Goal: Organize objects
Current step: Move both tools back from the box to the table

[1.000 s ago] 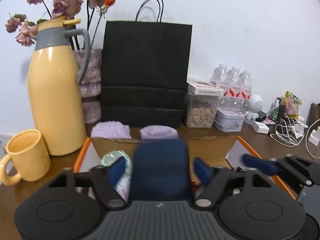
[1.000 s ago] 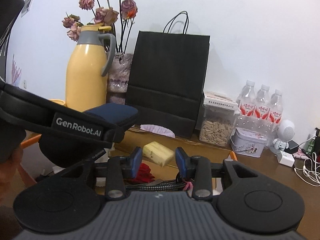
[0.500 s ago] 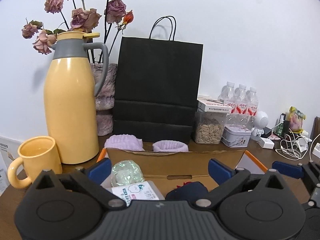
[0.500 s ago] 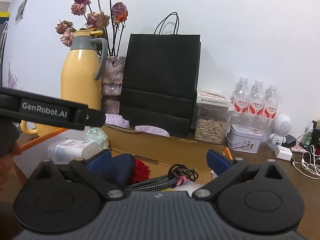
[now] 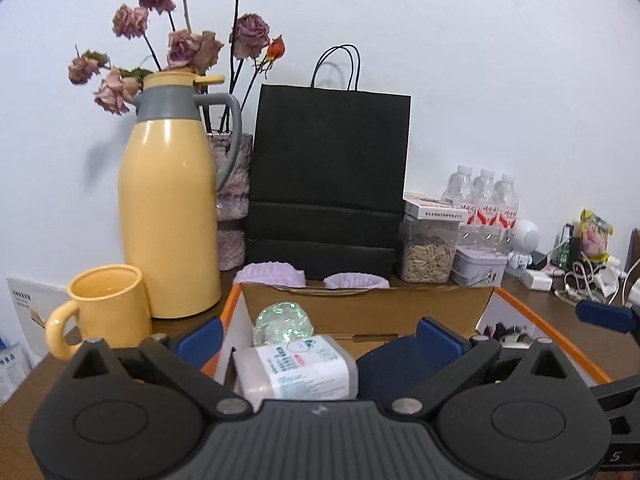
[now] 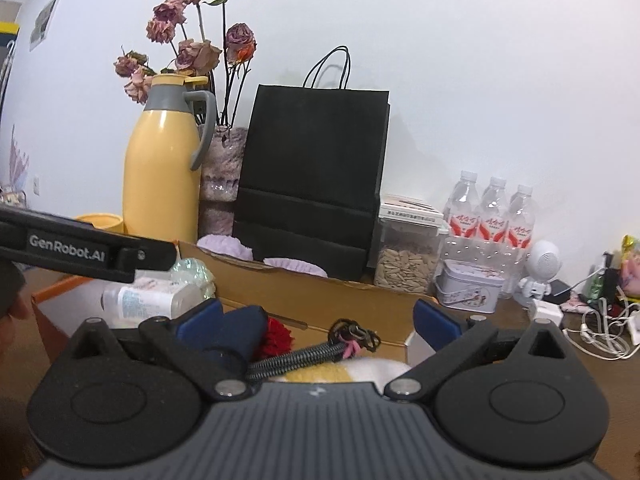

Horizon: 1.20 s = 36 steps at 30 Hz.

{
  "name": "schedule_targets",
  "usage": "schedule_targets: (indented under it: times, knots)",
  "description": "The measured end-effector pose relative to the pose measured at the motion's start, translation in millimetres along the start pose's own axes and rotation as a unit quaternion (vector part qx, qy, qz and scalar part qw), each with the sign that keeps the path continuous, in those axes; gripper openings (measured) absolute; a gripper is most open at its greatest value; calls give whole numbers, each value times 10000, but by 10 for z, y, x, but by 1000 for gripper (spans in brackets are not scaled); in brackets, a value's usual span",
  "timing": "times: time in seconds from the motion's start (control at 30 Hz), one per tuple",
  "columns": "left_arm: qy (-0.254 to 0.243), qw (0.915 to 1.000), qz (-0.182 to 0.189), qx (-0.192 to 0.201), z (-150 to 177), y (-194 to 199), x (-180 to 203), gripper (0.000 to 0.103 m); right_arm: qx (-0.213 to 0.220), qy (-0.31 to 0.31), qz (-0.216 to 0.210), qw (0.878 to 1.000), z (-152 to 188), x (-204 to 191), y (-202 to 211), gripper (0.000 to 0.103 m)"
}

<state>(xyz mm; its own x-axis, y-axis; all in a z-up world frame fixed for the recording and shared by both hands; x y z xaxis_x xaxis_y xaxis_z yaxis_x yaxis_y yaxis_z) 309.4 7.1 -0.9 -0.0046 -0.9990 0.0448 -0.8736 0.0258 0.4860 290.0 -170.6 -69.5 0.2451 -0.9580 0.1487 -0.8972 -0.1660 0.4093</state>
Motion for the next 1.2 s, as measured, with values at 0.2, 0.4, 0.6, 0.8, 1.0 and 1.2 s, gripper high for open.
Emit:
schedule_targets:
  times: [0.2, 0.4, 0.6, 0.8, 1.0, 1.2]
  knots:
    - [-128, 9999, -76, -26, 152, 156, 5, 103, 35, 74, 37, 10000, 125, -65, 192, 103]
    - [-231, 9994, -151, -208, 355, 284, -7, 103, -83, 129, -38, 9999, 270, -148, 344, 103]
    - [-231, 9983, -177, -496, 560, 378, -55, 103, -435, 13, -280, 9987, 425, -192, 447, 103]
    - [-131, 9962, -248, -820, 738, 427, -128, 103, -554, -65, -325, 9979, 537, -255, 560, 103]
    - [201, 9945, -193, -1005, 834, 531, -296, 103, -776, -76, -536, 9955, 618, -322, 626, 103]
    - [98, 9926, -288, -1178, 936, 591, -278, 103, -1206, 43, -626, 9907, 712, -427, 651, 103]
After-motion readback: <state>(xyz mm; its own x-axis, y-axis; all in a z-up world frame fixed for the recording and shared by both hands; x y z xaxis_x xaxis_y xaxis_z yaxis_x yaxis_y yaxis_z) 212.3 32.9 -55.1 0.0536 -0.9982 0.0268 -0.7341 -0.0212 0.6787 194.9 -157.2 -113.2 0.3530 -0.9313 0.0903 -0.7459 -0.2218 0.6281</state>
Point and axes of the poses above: each gripper's, at about its wrist camera, not at the fingertips, and y roughly against the way its jaws point, x to its right, z to its underside, the point moved 1 cm from there along -y, roughly the way its jaws point, and after that the axes turned 10 degrees about -x, right-handed, at the moved point
